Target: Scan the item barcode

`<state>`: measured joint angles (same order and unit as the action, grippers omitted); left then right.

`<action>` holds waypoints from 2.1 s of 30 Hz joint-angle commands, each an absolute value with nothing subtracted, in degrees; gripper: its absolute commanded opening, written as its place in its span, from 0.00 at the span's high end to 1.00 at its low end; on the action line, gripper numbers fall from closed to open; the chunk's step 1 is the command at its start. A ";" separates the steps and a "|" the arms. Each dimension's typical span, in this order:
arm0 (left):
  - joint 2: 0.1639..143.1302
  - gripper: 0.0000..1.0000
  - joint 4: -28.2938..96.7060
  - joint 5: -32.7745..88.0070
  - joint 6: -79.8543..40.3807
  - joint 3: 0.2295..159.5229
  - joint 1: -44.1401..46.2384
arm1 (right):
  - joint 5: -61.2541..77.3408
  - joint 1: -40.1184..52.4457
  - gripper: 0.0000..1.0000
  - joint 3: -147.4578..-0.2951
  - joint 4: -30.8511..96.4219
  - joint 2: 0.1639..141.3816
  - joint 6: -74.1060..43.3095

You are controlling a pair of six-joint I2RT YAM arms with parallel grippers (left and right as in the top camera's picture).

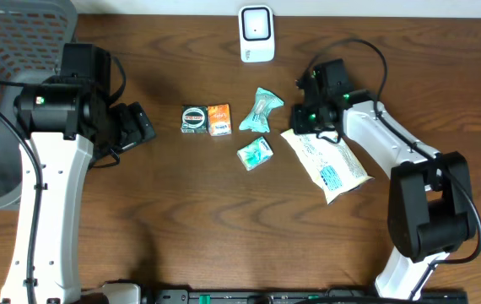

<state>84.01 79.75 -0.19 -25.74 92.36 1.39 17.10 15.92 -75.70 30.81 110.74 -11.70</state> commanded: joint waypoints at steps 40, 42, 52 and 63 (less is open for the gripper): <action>84.33 0.02 80.09 -0.51 -26.26 92.40 1.37 | 21.19 16.47 0.93 -87.90 43.27 111.20 -6.87; 84.33 0.03 80.09 -0.51 -26.26 92.40 1.37 | 14.70 16.29 0.94 -92.86 50.17 111.20 -4.78; 84.33 0.02 80.09 -0.51 -26.26 92.40 1.37 | -9.02 15.70 0.99 -93.56 77.82 111.35 -4.12; 84.33 0.02 80.09 -0.51 -26.26 92.40 1.34 | -3.86 15.86 0.99 -76.29 70.59 111.35 -5.28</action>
<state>84.01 79.72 -0.16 -25.74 92.36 1.39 -4.93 15.97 -78.08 71.16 111.00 -5.21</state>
